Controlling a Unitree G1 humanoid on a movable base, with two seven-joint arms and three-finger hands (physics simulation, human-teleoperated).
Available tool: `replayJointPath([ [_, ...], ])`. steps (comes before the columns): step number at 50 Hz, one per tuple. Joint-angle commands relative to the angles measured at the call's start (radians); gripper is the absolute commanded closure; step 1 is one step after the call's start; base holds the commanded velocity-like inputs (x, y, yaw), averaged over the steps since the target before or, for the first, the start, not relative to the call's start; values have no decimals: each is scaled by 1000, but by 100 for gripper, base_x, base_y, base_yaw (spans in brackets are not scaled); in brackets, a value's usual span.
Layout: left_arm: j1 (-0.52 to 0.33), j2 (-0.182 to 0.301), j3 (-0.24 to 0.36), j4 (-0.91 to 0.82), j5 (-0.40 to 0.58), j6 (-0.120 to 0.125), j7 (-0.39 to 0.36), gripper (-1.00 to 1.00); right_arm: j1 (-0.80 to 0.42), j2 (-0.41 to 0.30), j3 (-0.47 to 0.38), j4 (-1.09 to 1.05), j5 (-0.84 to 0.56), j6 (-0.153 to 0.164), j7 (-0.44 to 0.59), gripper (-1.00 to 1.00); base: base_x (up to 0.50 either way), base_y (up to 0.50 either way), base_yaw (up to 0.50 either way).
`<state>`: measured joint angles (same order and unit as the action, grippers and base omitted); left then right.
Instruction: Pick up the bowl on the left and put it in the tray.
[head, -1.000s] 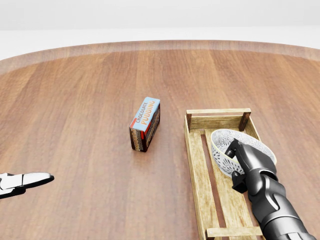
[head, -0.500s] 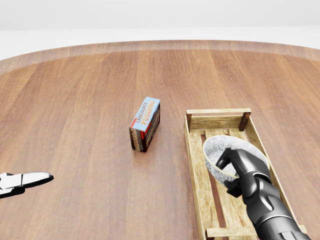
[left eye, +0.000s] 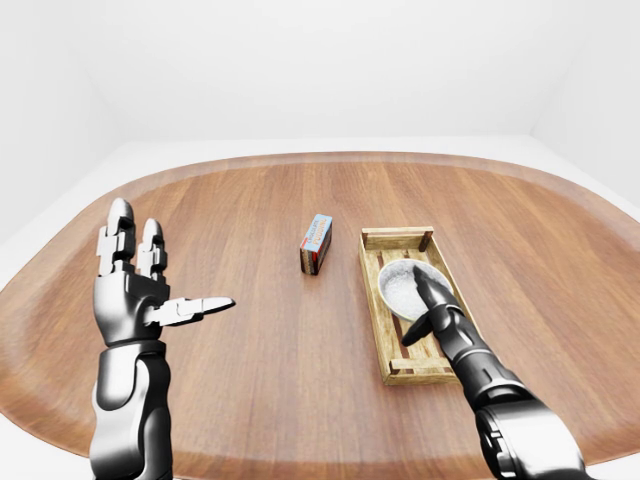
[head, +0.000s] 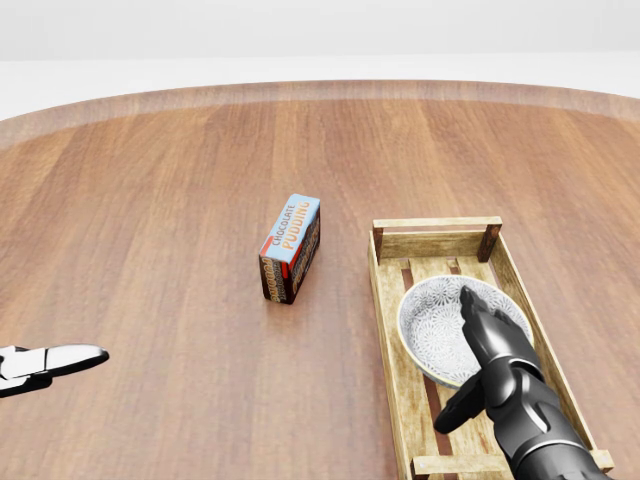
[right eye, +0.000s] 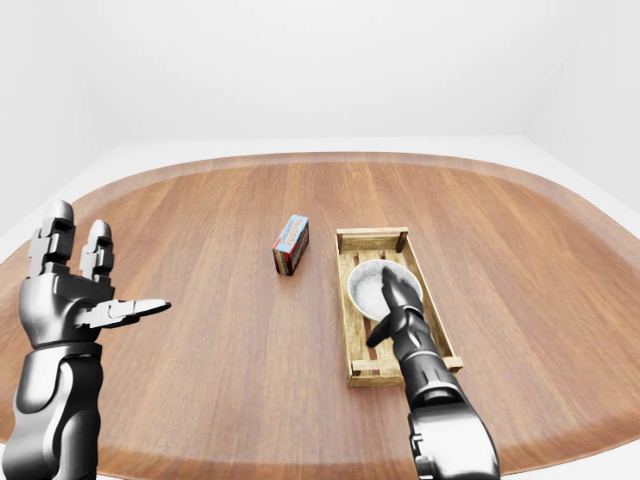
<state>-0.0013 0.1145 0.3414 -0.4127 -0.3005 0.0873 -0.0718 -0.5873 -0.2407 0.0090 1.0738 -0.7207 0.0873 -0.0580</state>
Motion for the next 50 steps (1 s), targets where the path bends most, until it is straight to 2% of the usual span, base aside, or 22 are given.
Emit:
replayJointPath([
  [1,3,-3,-6,-4,4,0,0,-100,59,6,7,-142,-16,0,60,-100,0,0,0],
  [10,3,-5,-11,7,9,0,-3,-100,242,41,33,-690,-225,0,319,-100,0,0,0],
  [13,7,-8,-14,0,13,0,-3,-100,294,57,61,-940,-372,0,483,-100,0,0,0],
  [19,10,-10,-17,-10,16,0,-3,-100,322,125,58,-1158,-624,0,690,-100,0,0,0],
  [20,10,-9,-13,-13,13,0,-3,-100,332,141,74,-1231,-692,0,754,-100,0,0,0],
  [28,6,-3,1,-18,0,0,-4,-100,340,263,73,-1464,-981,0,756,-100,0,0,0],
  [37,5,-2,3,-18,-3,0,-2,-100,380,368,108,-1650,-1163,0,756,-100,0,0,0],
  [44,7,-5,-2,-18,2,0,-4,-100,447,443,199,-1829,-1249,0,756,-100,0,0,0],
  [47,5,-5,3,-19,-5,0,-1,-100,466,460,202,-1889,-1252,0,756,-100,0,0,0],
  [50,5,-5,-1,-16,-3,0,-1,-100,497,509,206,-1965,-1252,0,756,-100,0,0,0],
])
